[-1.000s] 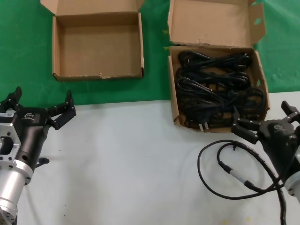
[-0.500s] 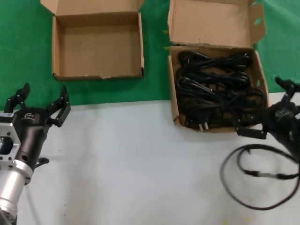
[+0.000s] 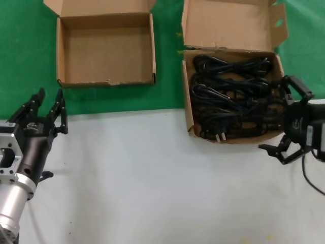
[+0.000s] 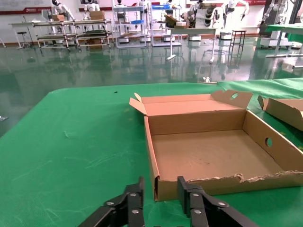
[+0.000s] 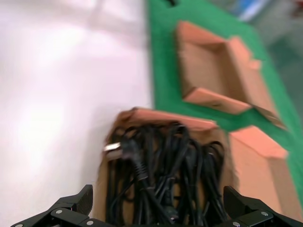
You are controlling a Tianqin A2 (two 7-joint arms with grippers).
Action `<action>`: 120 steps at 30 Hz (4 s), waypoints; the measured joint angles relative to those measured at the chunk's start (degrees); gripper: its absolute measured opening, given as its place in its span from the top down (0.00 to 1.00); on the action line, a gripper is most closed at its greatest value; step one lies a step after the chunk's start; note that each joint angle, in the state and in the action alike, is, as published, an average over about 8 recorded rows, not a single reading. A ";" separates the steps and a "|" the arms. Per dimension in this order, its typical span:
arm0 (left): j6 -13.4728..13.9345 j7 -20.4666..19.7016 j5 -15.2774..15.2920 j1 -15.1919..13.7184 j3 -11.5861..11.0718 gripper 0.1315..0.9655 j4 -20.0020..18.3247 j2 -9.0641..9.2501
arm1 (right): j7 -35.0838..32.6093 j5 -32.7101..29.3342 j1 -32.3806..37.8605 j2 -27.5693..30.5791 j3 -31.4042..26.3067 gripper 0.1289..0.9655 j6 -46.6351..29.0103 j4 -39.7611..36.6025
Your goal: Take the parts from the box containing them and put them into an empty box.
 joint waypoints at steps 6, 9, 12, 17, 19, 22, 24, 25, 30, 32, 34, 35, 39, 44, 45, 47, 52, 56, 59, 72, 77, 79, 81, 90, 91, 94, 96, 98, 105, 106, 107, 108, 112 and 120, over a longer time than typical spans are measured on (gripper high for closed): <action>0.00 0.00 0.00 0.00 0.00 0.80 0.00 0.00 | -0.11 -9.47 11.07 -2.22 -6.02 0.00 -11.58 -2.40; 0.00 0.00 0.01 0.00 0.00 0.85 0.00 0.00 | -0.24 -13.16 15.11 -4.52 -8.25 0.00 -14.80 -3.93; 0.00 0.00 0.01 0.00 0.00 0.90 0.00 0.00 | -0.59 -15.86 18.23 -7.08 -9.95 0.00 -16.77 -5.74; 0.00 0.00 0.01 0.00 0.00 0.94 0.00 0.00 | -1.14 -18.72 21.92 -10.67 -11.87 0.02 -18.83 -8.72; 0.00 0.00 0.01 0.00 0.00 0.96 0.00 0.00 | -1.21 -19.60 22.89 -11.70 -12.36 0.02 -19.32 -9.64; 0.00 0.00 0.01 0.00 0.00 0.98 0.00 0.00 | -1.26 -20.78 23.84 -12.92 -12.85 0.02 -19.68 -10.73; 0.00 0.00 0.01 0.00 0.00 0.98 0.00 0.00 | -1.33 -21.42 24.20 -13.58 -13.06 0.03 -19.66 -11.34; 0.00 0.00 0.01 0.00 0.00 0.98 0.00 0.00 | -1.40 -21.71 24.34 -13.91 -13.15 0.04 -19.58 -11.67; 0.00 0.00 0.01 0.00 0.00 0.98 0.00 0.00 | -2.13 -22.75 24.80 -15.45 -13.55 0.11 -18.96 -13.66; 0.00 0.00 0.01 0.00 0.00 0.98 0.00 0.00 | -2.46 -23.06 25.01 -16.01 -13.68 0.12 -18.71 -14.48; 0.00 0.00 0.01 0.00 0.00 0.98 0.00 0.00 | -2.70 -23.30 25.23 -16.47 -13.76 0.16 -18.55 -15.14; 0.00 0.00 0.01 0.00 0.00 0.98 0.00 0.00 | -2.77 -23.39 25.34 -16.65 -13.78 0.18 -18.49 -15.37; 0.00 0.00 0.01 0.00 0.00 0.98 0.00 0.00 | -2.86 -23.74 25.63 -17.15 -13.79 0.27 -18.38 -15.87; 0.00 0.00 0.01 0.00 0.00 0.98 0.00 0.00 | -2.81 -24.22 25.73 -17.44 -13.76 0.39 -18.25 -16.17; 0.00 0.00 0.01 0.00 0.00 0.98 0.00 0.00 | -2.80 -24.31 25.73 -17.49 -13.76 0.42 -18.21 -16.22; 0.00 0.00 0.01 0.00 0.00 0.98 0.00 0.00 | -2.81 -24.46 25.72 -17.57 -13.74 0.48 -18.13 -16.30; 0.00 0.00 0.01 0.00 0.00 0.98 0.00 0.00 | -2.84 -24.68 25.64 -17.72 -13.62 0.60 -17.92 -16.30; 0.00 0.00 0.01 0.00 0.00 0.98 0.00 0.00 | -2.89 -24.78 25.65 -17.79 -13.51 0.71 -17.80 -16.26; 0.00 0.00 0.01 0.00 0.00 0.98 0.00 0.00 | -2.88 -24.88 25.73 -17.82 -13.43 0.76 -17.77 -16.16; 0.00 0.00 0.01 0.00 0.00 0.98 0.00 0.00 | 2.57 -26.03 29.48 -16.90 -11.60 0.90 -21.32 -9.33; 0.00 0.00 0.01 0.00 0.00 0.98 0.00 0.00 | 4.50 -26.58 32.69 -19.10 -11.02 0.90 -21.30 -6.74; 0.00 0.00 0.01 0.00 0.00 0.98 0.00 0.00 | 4.57 -26.92 33.74 -20.70 -11.15 0.90 -20.51 -6.52; 0.00 0.00 0.01 0.00 0.00 0.98 0.00 0.00 | 4.32 -27.33 34.62 -22.59 -11.48 0.90 -19.38 -6.80; 0.00 0.00 0.01 0.00 0.00 0.98 0.00 0.00 | 0.56 -29.50 37.75 -33.17 -14.22 0.90 -11.65 -14.72; 0.00 0.00 0.01 0.00 0.00 0.98 0.00 0.00 | -0.02 -29.60 38.09 -34.29 -14.48 0.90 -10.71 -16.09; 0.00 0.00 0.01 0.00 0.00 0.98 0.00 0.00 | -1.97 -29.49 39.10 -37.61 -15.16 0.90 -7.83 -20.56; 0.00 0.00 0.01 0.00 0.00 0.98 0.00 0.00 | -3.31 -29.14 39.70 -39.62 -15.53 0.90 -6.06 -23.53; 0.00 0.00 0.01 0.00 0.00 0.98 0.00 0.00 | -4.78 -28.62 40.24 -41.55 -15.86 0.90 -4.33 -26.55; 0.00 0.00 0.01 0.00 0.00 0.98 0.00 0.00 | -11.04 -25.63 41.43 -46.82 -16.65 0.89 1.09 -36.48; 0.00 0.00 0.01 0.00 0.00 0.98 0.00 0.00 | -12.03 -25.07 41.53 -47.35 -16.69 0.89 1.73 -37.76; 0.00 0.00 0.01 0.00 0.00 0.98 0.00 0.00 | -13.02 -24.47 41.63 -47.87 -16.72 0.89 2.34 -39.01; 0.00 0.00 0.01 0.00 0.00 0.98 0.00 0.00 | -13.92 -23.91 41.71 -48.28 -16.73 0.89 2.85 -40.11; 0.00 0.00 0.01 0.00 0.00 0.98 0.00 0.00 | -16.81 -21.78 41.85 -49.22 -16.58 0.87 4.28 -43.11; 0.00 0.00 0.01 0.00 0.00 0.98 0.00 0.00 | -15.72 -20.87 40.47 -46.37 -15.63 0.79 3.94 -38.23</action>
